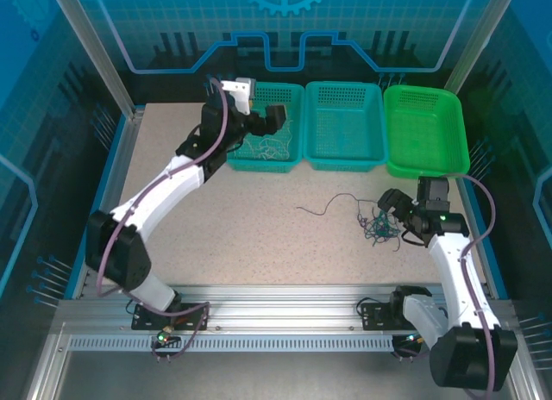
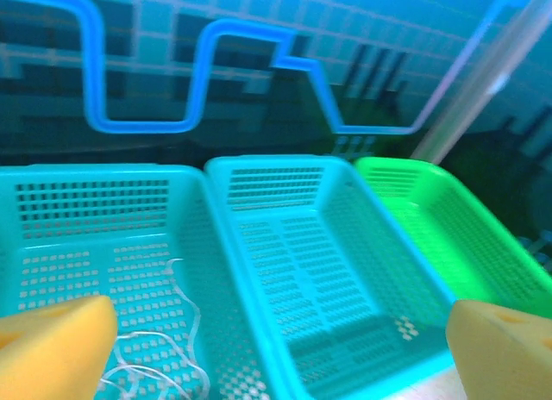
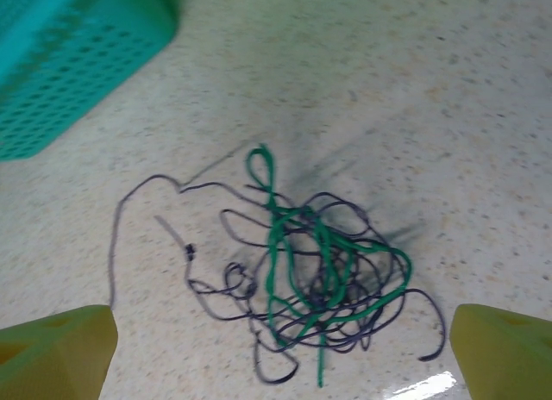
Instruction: Untangle the cables
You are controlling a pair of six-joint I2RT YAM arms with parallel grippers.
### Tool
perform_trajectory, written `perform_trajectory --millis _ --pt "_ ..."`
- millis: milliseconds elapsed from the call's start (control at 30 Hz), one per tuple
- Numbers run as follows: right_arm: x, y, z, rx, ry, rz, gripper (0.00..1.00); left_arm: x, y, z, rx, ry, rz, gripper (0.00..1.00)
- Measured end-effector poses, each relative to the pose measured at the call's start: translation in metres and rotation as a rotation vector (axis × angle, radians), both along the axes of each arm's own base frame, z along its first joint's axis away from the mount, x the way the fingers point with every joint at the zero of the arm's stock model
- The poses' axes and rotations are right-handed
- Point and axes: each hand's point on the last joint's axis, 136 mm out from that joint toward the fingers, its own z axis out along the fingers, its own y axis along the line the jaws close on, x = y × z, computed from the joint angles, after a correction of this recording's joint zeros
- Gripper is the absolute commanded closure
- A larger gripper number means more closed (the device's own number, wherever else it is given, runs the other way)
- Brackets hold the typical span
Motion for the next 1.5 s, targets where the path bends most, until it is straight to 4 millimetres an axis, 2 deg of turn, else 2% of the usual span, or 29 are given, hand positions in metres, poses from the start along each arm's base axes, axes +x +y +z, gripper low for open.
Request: perform_trajectory --millis 100,200,367,500,600,733,833,1033,1133,1200,1267,1400,1500 --pt "-0.003 -0.004 -0.017 0.004 0.065 -0.023 0.0 -0.04 -0.025 0.005 0.01 -0.047 -0.097 0.01" --pt "-0.009 -0.007 -0.037 0.003 0.141 -0.043 0.0 -0.081 -0.057 -0.007 0.056 -0.097 -0.235 0.01" --pt "-0.015 -0.006 -0.068 0.024 0.255 -0.054 0.02 -0.152 -0.115 -0.056 0.173 -0.163 -0.532 0.01" --pt "-0.008 0.0 -0.089 0.064 0.311 -0.03 0.1 -0.19 -0.133 -0.09 0.247 -0.201 -0.718 0.01" --pt "-0.003 0.007 -0.1 0.099 0.327 -0.005 0.14 -0.199 -0.139 -0.089 0.258 -0.253 -0.778 0.01" --pt "0.006 0.02 -0.1 0.088 0.3 0.047 0.22 -0.202 -0.143 -0.083 0.249 -0.323 -0.799 0.01" --pt "0.011 0.028 -0.099 0.083 0.281 0.077 0.3 -0.204 -0.144 -0.086 0.239 -0.333 -0.812 0.01" --pt "0.019 0.031 -0.102 0.102 0.261 0.075 0.48 -0.207 -0.143 -0.098 0.223 -0.321 -0.818 0.01" --pt "0.023 0.033 -0.105 0.114 0.258 0.079 0.65 -0.208 -0.142 -0.105 0.215 -0.302 -0.817 0.01" --pt "0.025 0.033 -0.106 0.119 0.253 0.076 0.89 -0.206 -0.143 -0.108 0.217 -0.293 -0.813 0.01" --pt "0.026 0.034 -0.105 0.122 0.247 0.077 1.0 -0.204 -0.143 -0.111 0.222 -0.287 -0.804 0.01" --pt "0.027 0.034 -0.102 0.126 0.234 0.074 1.0 -0.201 -0.142 -0.118 0.234 -0.275 -0.791 0.01" --pt "0.027 0.036 -0.09 0.128 0.21 0.09 1.0 -0.199 -0.141 -0.124 0.25 -0.27 -0.785 0.01"
